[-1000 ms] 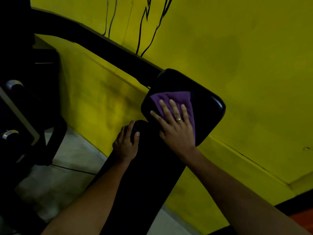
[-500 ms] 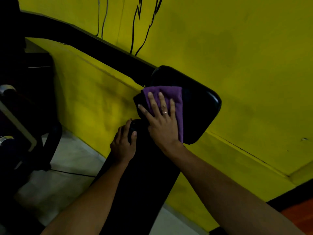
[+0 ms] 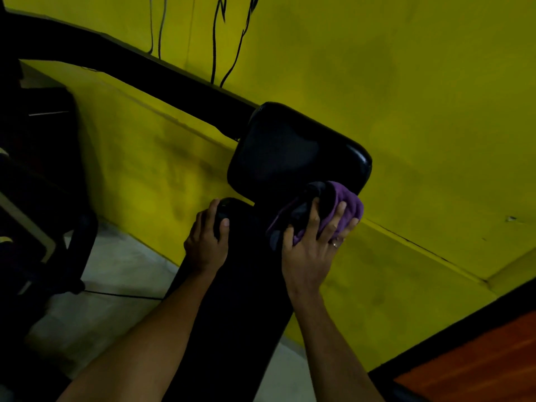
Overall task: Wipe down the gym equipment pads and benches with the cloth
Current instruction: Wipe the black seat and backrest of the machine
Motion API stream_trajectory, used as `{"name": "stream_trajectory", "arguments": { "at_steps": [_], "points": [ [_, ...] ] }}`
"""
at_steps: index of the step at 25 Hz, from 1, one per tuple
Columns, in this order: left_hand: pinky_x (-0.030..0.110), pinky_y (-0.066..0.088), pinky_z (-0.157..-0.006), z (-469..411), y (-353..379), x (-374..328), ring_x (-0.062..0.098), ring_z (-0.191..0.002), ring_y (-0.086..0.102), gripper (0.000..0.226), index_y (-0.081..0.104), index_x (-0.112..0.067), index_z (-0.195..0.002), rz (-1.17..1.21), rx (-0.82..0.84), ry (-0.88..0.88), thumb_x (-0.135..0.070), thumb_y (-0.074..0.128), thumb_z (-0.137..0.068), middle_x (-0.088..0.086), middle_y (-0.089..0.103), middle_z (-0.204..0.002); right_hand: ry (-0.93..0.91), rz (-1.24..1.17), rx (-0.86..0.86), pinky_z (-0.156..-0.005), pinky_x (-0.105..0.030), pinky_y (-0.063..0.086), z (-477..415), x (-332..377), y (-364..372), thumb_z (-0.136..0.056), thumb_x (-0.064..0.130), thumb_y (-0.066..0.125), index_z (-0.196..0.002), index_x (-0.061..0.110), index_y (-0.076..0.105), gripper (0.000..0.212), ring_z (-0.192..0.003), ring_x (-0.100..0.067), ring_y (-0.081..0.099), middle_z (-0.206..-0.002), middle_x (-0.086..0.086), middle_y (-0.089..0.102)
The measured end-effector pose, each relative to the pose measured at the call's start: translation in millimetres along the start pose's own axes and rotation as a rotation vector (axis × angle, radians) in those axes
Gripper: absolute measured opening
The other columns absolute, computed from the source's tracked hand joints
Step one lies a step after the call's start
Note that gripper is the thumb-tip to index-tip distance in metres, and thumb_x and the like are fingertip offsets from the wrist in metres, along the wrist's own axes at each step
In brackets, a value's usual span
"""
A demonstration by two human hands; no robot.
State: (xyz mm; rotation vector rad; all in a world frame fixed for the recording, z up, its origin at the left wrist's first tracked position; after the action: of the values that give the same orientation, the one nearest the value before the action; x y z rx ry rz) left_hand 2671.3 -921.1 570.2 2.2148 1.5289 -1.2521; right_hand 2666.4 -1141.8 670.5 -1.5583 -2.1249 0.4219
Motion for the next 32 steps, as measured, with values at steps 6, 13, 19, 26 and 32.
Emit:
{"name": "stream_trajectory", "arguments": {
  "at_steps": [6,13,19,26,32],
  "points": [
    [0.041,0.053,-0.065,0,3,1,0.035,-0.105,0.065,0.053,0.051,-0.024,-0.146,-0.007,-0.013,-0.017,-0.053,0.030,-0.107,0.008,0.063,-0.130,0.047,-0.075,0.060,-0.115,-0.057,0.038,43,-4,4,-0.091,0.028,0.064,-0.157,0.019,0.040,0.070,-0.154,-0.043,0.017,-0.168,-0.020,0.016],
    [0.043,0.051,-0.076,2,-2,5,0.036,-0.115,0.061,0.064,0.046,-0.024,-0.151,0.012,0.122,-0.068,-0.062,0.030,-0.102,0.007,0.058,-0.141,-0.167,0.107,0.207,-0.120,-0.063,0.023,85,-2,13,-0.094,0.040,0.060,-0.157,0.026,0.039,0.068,-0.153,-0.046,0.020,-0.166,-0.010,0.027],
    [0.042,0.047,-0.080,49,-13,59,0.038,-0.118,0.060,0.067,0.037,-0.029,-0.155,-0.045,0.236,-0.210,-0.063,0.034,-0.097,0.006,0.055,-0.147,-0.484,0.126,0.239,-0.122,-0.055,0.022,62,54,35,-0.101,0.051,0.049,-0.159,0.030,0.034,0.064,-0.147,-0.042,0.035,-0.166,-0.008,0.029],
    [0.040,0.053,-0.063,59,7,89,0.044,-0.080,0.069,0.052,0.066,0.001,-0.127,-0.147,0.134,-0.151,-0.032,0.045,-0.092,0.025,0.072,-0.111,-0.800,0.013,0.383,-0.123,-0.053,0.017,43,151,89,-0.090,0.051,0.057,-0.135,0.022,0.065,0.054,-0.146,-0.039,0.037,-0.150,-0.007,0.054],
    [0.046,0.045,-0.079,107,-4,165,0.047,-0.100,0.063,0.046,0.071,-0.009,-0.114,-0.010,0.141,-0.598,-0.030,0.030,-0.110,0.027,0.070,-0.106,-0.996,0.059,0.365,-0.127,-0.056,0.005,74,95,69,-0.090,0.047,0.058,-0.153,0.027,0.046,0.067,-0.157,-0.036,0.012,-0.168,-0.004,0.025]
  ]
}}
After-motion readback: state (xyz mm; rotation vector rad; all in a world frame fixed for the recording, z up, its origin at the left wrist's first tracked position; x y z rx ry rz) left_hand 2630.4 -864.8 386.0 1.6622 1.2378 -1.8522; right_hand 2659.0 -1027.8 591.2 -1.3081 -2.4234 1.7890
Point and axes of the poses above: each hand's wrist, its own z-axis away from the middle knuckle, its own y-axis out of the palm, x = y × z, the point moved 6 cm from there along -z, towards the middle knuckle
